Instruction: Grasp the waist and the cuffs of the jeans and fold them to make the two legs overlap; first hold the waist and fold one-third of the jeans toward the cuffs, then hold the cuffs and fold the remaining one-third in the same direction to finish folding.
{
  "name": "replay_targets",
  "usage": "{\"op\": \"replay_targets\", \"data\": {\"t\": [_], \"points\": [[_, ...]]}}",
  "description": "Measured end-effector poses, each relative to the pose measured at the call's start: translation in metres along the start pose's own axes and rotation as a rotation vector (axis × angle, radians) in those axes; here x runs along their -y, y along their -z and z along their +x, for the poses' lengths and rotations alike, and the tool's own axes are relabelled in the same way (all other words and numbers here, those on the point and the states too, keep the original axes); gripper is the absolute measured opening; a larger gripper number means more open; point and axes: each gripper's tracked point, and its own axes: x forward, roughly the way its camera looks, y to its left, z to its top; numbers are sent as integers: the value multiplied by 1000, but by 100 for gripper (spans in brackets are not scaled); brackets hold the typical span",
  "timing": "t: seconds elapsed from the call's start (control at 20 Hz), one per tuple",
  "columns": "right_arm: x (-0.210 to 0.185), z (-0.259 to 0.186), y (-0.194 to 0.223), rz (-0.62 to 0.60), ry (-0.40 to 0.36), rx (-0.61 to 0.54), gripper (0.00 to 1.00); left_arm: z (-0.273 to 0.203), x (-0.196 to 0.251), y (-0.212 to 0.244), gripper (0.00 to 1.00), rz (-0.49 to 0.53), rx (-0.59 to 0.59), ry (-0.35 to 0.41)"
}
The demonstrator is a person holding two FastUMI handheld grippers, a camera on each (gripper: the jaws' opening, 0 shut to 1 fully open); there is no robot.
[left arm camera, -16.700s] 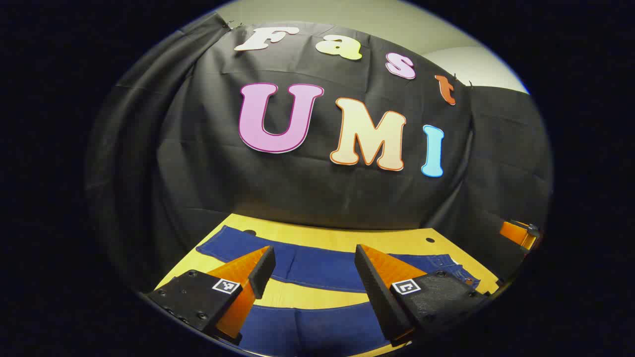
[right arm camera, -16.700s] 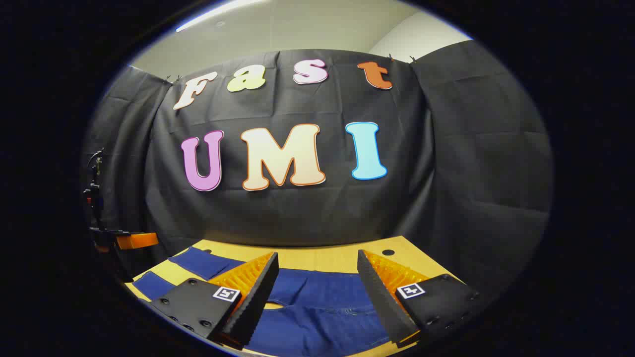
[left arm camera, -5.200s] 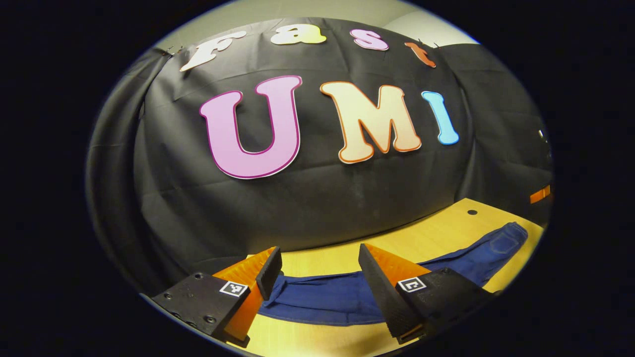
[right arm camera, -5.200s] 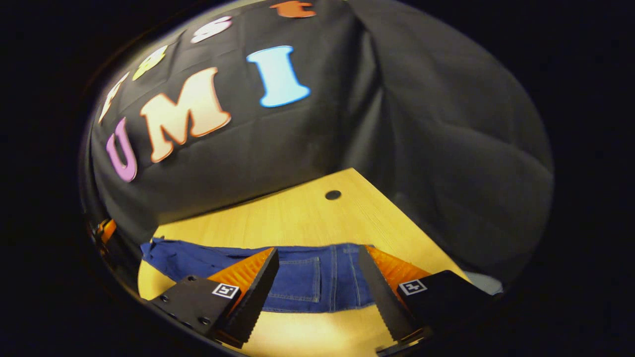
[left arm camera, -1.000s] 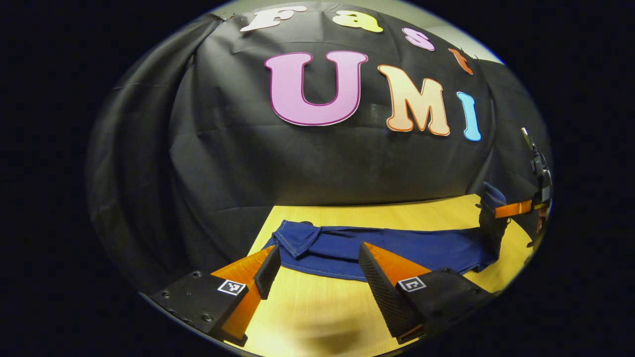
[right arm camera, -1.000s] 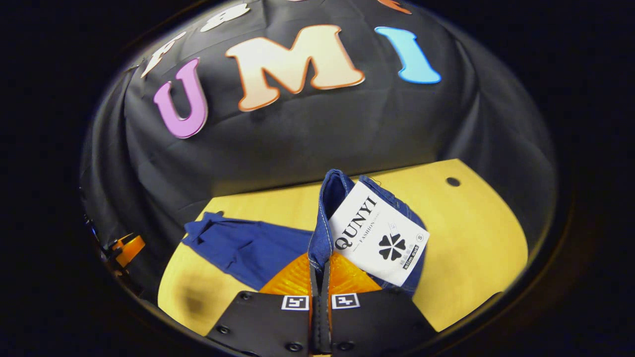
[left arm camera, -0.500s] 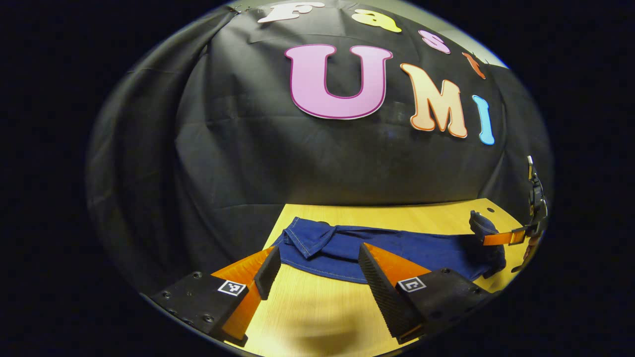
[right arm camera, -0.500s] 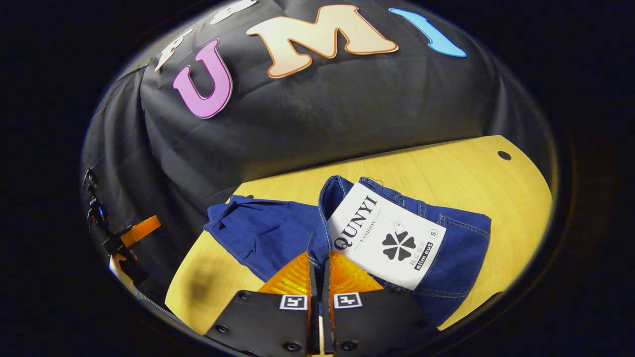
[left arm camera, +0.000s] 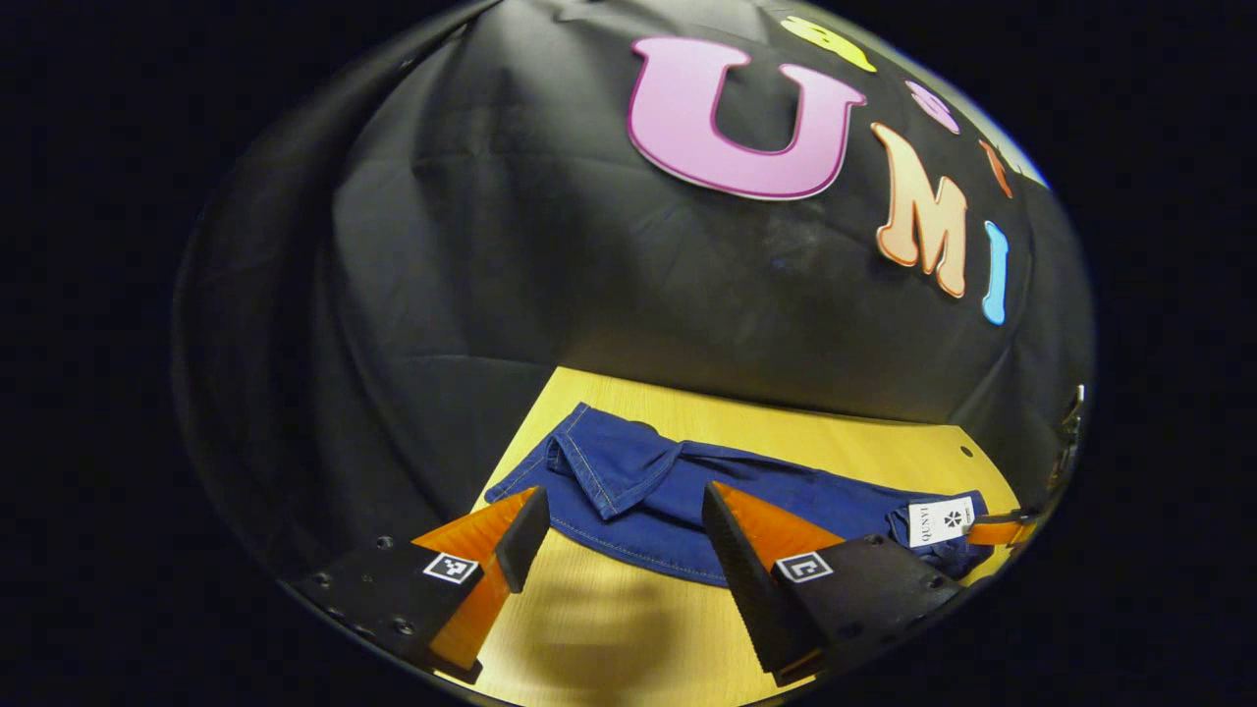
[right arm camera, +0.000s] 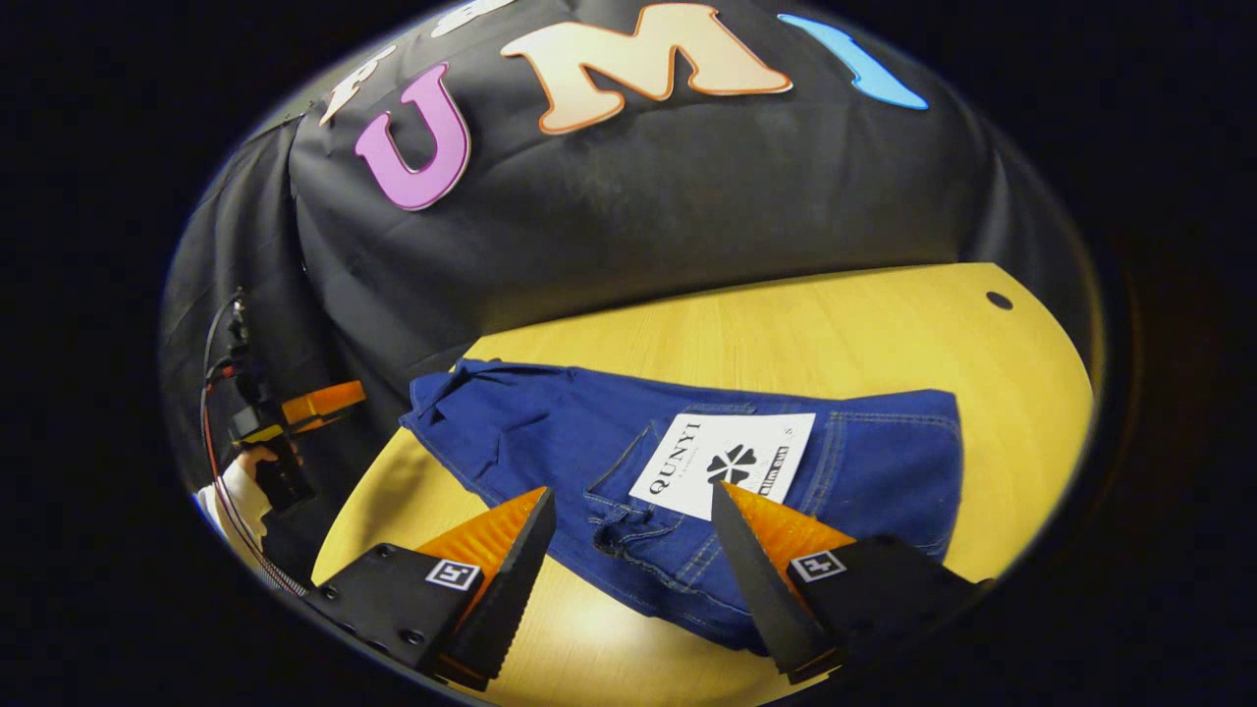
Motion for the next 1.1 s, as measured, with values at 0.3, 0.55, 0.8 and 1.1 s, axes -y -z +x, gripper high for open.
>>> {"op": "replay_targets", "data": {"t": [0.3,0.55,0.8,1.1], "points": [[75,-74,-41,39,155,114,98,43,-35,18,94,-19,-113,-48],[126,-141,-71,119,283,223,98,68,-62,20,94,-80,-164,-77],[180,-200,-70,179,435,279,98,90,-78,18,95,-118,-182,-67],[208,-226,-61,361,477,361,98,102,-76,45,92,-4,-298,-65]]}}
